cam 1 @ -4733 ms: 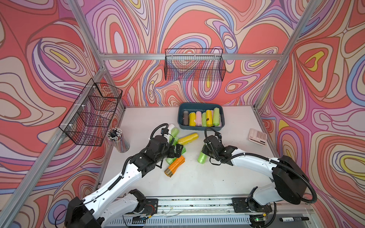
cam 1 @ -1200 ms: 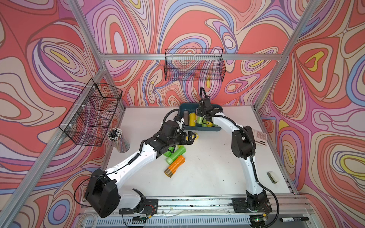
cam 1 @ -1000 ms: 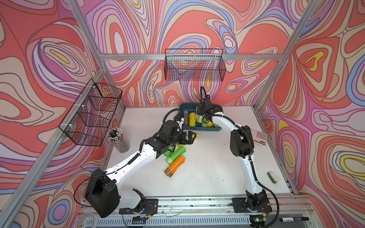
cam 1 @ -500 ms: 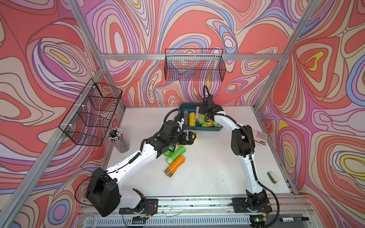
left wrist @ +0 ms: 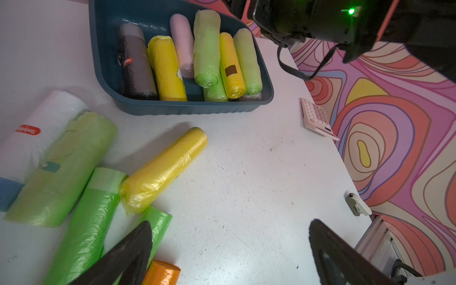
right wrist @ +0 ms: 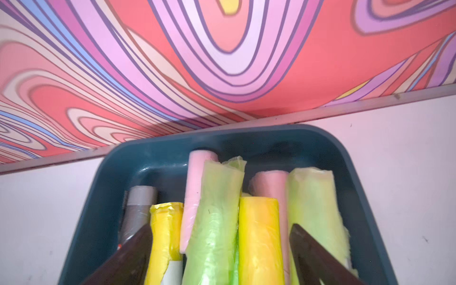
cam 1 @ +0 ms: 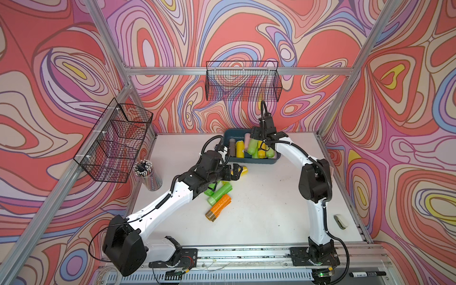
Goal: Put the roll of trash bags into the storage box
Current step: Place the roll of trash bags in the storage box, then pick up the roll of trash bags from the center of the board.
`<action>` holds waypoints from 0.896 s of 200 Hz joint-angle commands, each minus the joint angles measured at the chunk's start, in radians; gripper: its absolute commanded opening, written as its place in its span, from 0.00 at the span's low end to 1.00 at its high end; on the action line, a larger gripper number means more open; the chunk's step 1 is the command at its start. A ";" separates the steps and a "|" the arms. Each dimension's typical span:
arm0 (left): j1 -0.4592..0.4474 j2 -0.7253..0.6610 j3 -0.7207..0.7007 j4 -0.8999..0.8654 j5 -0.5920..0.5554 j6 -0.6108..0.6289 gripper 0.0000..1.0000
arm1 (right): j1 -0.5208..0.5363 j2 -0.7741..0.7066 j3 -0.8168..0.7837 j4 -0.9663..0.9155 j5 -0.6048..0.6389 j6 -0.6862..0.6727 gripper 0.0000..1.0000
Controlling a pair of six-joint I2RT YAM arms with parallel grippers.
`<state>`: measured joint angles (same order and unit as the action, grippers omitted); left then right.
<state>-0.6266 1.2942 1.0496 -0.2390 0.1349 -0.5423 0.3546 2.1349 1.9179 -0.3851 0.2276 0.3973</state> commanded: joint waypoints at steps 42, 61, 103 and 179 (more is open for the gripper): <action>0.004 -0.074 -0.062 -0.061 -0.128 0.045 1.00 | -0.002 -0.322 -0.289 0.006 -0.016 0.063 0.89; 0.004 -0.093 -0.077 -0.077 -0.145 0.060 1.00 | 0.001 -0.403 -0.350 -0.066 -0.009 0.092 0.88; 0.003 -0.087 -0.088 -0.179 -0.163 0.054 1.00 | 0.007 -0.606 -0.583 0.010 -0.079 0.157 0.88; -0.046 0.022 -0.080 -0.321 -0.116 0.041 0.89 | 0.022 -0.713 -0.626 0.026 -0.164 0.217 0.89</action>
<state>-0.6529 1.2732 0.9714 -0.4637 0.0059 -0.5011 0.3695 1.4548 1.2976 -0.3889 0.1146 0.5774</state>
